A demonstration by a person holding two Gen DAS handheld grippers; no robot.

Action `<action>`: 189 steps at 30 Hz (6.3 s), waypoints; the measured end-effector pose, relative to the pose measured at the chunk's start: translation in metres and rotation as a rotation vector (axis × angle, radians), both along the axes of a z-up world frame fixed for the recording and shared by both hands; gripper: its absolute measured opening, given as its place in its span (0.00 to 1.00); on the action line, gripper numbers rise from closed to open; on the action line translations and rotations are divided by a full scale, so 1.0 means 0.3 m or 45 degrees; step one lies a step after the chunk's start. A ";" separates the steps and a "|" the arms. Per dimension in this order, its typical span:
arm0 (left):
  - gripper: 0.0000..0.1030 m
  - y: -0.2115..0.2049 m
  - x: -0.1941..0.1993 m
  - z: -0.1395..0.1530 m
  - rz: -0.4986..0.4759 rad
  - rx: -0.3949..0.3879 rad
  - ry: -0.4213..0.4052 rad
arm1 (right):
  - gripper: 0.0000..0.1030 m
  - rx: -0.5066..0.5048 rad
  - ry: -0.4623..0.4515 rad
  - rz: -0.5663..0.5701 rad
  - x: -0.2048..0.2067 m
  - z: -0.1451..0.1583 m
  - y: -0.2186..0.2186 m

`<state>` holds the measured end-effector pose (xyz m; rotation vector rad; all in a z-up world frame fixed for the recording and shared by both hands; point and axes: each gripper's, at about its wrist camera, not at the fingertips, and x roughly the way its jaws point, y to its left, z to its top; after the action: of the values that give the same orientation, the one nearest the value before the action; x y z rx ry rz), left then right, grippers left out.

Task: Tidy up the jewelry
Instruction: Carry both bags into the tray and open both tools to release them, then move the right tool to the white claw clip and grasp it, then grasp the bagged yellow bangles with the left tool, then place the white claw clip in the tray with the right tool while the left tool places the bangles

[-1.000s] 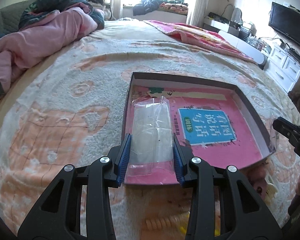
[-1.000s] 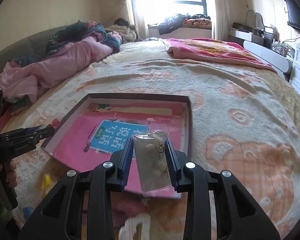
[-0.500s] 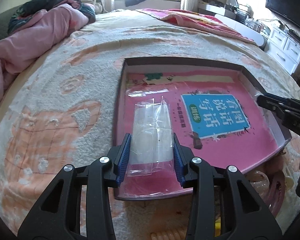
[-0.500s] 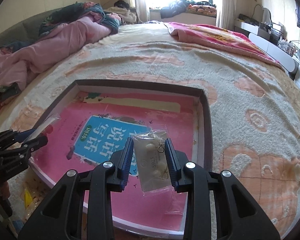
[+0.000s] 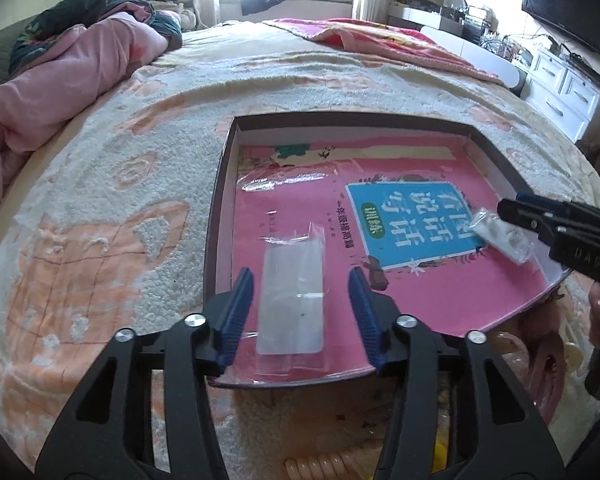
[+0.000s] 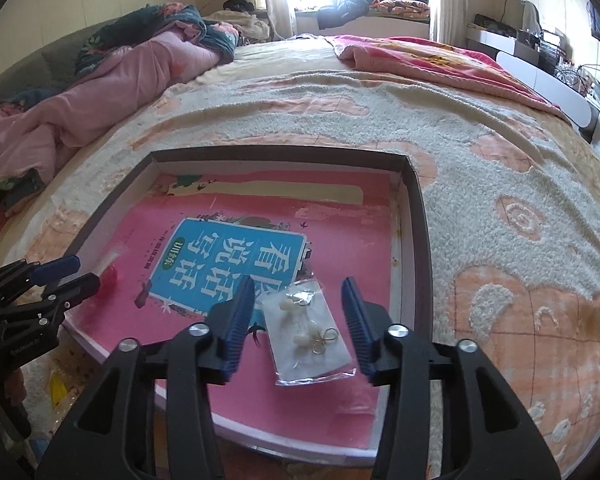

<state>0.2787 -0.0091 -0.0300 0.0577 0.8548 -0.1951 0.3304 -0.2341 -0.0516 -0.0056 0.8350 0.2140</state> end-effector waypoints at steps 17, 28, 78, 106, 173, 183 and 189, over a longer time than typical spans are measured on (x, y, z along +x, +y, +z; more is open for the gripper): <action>0.84 0.012 -0.141 0.111 0.047 -0.049 -0.172 | 0.91 0.163 -0.237 -0.109 -0.235 0.129 -0.082; 0.89 0.049 -0.231 0.163 0.091 -0.088 -0.243 | 0.92 0.114 -0.362 -0.096 -0.392 0.172 -0.069; 0.86 -0.047 -0.442 0.006 -0.070 -0.126 -0.042 | 0.92 -0.095 -0.316 0.014 -0.648 0.036 -0.046; 0.37 -0.083 -0.355 -0.081 -0.070 -0.230 0.103 | 0.33 0.100 -0.027 0.049 -0.491 -0.100 -0.071; 0.36 0.001 -0.130 0.107 -0.040 -0.209 -0.058 | 0.33 0.107 -0.175 0.126 -0.239 0.101 0.031; 0.36 -0.080 -0.047 0.064 -0.095 -0.167 -0.031 | 0.33 0.067 -0.165 0.071 -0.142 0.084 -0.017; 0.36 -0.122 0.003 0.042 -0.126 -0.162 -0.011 | 0.33 0.086 -0.130 0.057 -0.084 0.065 -0.047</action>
<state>0.2795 -0.0457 -0.0175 -0.0180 0.8295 -0.3418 0.3052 -0.2480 -0.0321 0.0281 0.7261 0.2821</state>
